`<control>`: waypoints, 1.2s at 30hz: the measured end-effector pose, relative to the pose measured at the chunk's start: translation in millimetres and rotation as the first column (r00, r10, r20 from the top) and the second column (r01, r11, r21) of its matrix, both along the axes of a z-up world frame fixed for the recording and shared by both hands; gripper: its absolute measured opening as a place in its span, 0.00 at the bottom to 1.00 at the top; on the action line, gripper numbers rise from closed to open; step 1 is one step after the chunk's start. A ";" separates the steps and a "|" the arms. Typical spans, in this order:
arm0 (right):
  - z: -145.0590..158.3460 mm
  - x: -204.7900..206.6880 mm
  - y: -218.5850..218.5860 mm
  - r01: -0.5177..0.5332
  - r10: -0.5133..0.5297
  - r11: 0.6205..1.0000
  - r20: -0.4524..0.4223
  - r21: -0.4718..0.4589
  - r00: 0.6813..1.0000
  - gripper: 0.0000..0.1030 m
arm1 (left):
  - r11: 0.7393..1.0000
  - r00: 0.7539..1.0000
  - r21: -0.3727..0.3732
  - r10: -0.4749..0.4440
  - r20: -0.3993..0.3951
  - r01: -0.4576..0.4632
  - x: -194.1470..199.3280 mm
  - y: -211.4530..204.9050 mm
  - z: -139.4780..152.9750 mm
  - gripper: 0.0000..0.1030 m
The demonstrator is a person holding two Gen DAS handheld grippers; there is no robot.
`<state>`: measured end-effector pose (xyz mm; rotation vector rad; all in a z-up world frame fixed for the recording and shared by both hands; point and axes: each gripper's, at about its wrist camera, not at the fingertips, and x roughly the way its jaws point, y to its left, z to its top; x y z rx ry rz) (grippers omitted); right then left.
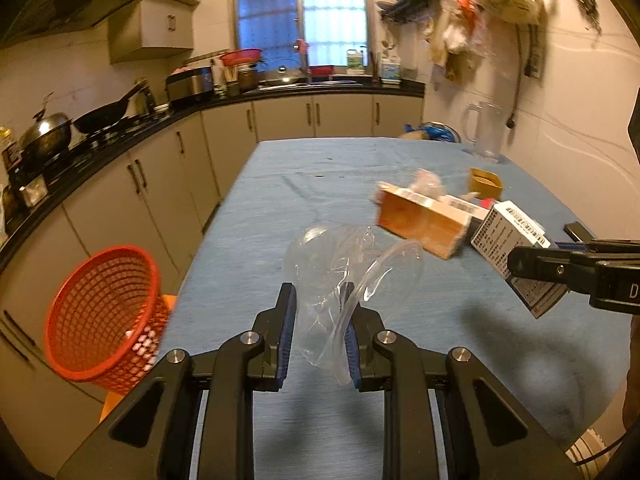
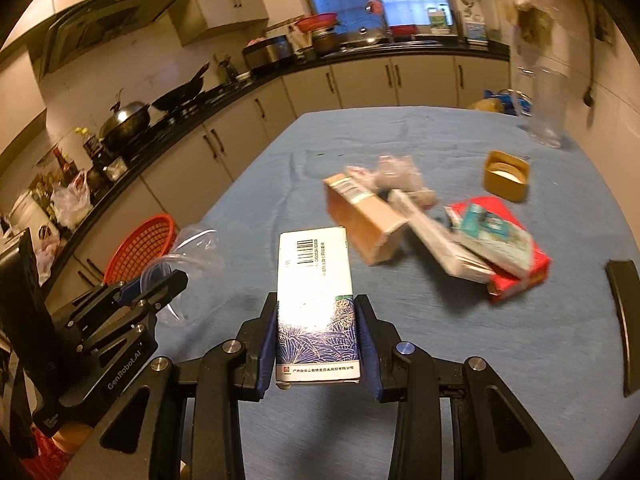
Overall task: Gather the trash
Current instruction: 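Carry the bag and box over the wastebasket and open both tools to drop them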
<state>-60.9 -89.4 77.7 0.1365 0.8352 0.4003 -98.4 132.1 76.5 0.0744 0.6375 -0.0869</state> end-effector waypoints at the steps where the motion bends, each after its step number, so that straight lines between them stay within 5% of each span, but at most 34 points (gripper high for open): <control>1: 0.2 2.5 6.8 -0.012 0.012 1.000 -0.006 0.000 1.000 0.38 | 1.000 1.000 -0.004 0.015 0.003 -0.015 -0.3 8.3 0.5 0.21; 13: 12.5 19.5 93.6 -0.163 0.163 0.987 -0.014 -0.014 0.987 0.38 | 0.984 0.984 -0.048 0.173 0.045 -0.171 -11.0 100.0 14.9 0.21; 25: 27.7 31.2 169.2 -0.293 0.293 0.956 -0.019 0.011 0.956 0.38 | 0.944 0.942 -0.082 0.326 0.080 -0.319 -26.8 184.0 30.0 0.21; 36: 23.0 61.4 236.2 -0.365 0.373 0.926 -0.097 0.091 0.923 0.38 | 0.909 0.913 -0.111 0.407 0.028 -0.401 -33.4 256.6 17.3 0.21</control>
